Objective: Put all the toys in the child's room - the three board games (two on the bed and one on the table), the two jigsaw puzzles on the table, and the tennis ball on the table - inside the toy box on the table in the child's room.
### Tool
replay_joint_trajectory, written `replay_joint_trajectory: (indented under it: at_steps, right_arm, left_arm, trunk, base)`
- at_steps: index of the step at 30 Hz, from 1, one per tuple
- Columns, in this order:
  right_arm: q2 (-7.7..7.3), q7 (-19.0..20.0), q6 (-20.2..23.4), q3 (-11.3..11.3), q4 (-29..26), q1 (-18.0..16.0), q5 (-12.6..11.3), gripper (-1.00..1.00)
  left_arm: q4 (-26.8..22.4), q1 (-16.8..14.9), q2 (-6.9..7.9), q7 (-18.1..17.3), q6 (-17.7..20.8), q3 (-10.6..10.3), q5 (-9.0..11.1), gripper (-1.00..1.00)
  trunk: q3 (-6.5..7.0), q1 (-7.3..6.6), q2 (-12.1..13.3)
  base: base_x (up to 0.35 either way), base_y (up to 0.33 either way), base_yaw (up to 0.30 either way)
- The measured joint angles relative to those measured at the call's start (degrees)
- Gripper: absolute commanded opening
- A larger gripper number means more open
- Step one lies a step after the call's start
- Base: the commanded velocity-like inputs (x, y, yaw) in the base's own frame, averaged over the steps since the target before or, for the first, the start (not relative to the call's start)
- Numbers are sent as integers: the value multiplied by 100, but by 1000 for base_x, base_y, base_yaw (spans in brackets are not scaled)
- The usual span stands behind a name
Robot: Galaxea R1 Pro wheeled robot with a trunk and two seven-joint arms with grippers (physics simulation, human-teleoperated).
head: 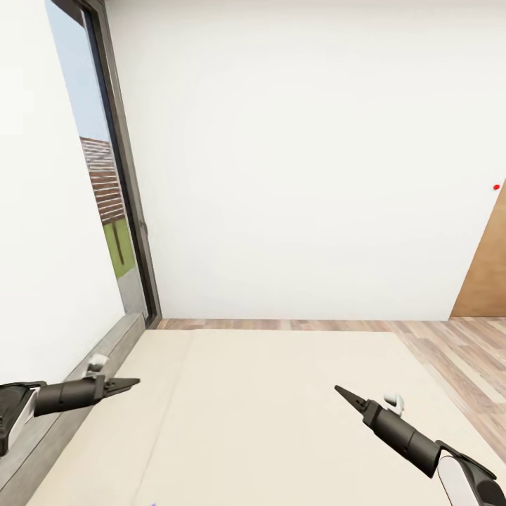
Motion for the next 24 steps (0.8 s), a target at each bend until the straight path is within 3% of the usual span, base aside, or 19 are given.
replay_joint_trajectory:
  at_steps: [5, 8, 11, 13, 16, 21, 24]
  right_arm:
    - [-1, -12, -194, 22, 116, 0, 4, 100]
    - [-5, -14, -248, 39, 218, 0, 1, 100]
    - [-7, -15, -252, 44, 231, 0, 7, 100]
    - [-10, -16, -245, 48, 219, 0, 10, 100]
    - [-19, -16, -186, 58, 197, 0, 14, 100]
    - [-31, -58, 114, 70, -158, 0, 37, 100]
    - [-42, -183, 268, 60, -369, 0, 47, 100]
  left_arm:
    - [9, 0, -133, 988, 34, 4, 4, 100]
    - [58, 1, -299, 1836, 56, 3, 6, 100]
    - [174, 1, -405, 2471, 57, -3, 6, 100]
    - [297, 1, -446, 2759, 36, -6, 5, 100]
    - [793, 1, -512, 3524, -20, -11, -6, 100]
    - [1339, -1, -549, 4378, -534, -19, -6, 100]
    - [1587, 0, -580, 4653, -794, -27, -3, 100]
  trunk:
    - [0, 0, 0]
    - [0, 0, 0]
    - [0, 0, 0]
    - [0, 0, 0]
    - [0, 0, 0]
    - [0, 0, 0]
    - [0, 0, 0]
  base:
    - [0, 0, 0]
    - [0, 0, 0]
    - [0, 0, 0]
    - [0, 0, 0]
    - [0, 0, 0]
    - [0, 0, 0]
    - [0, 0, 0]
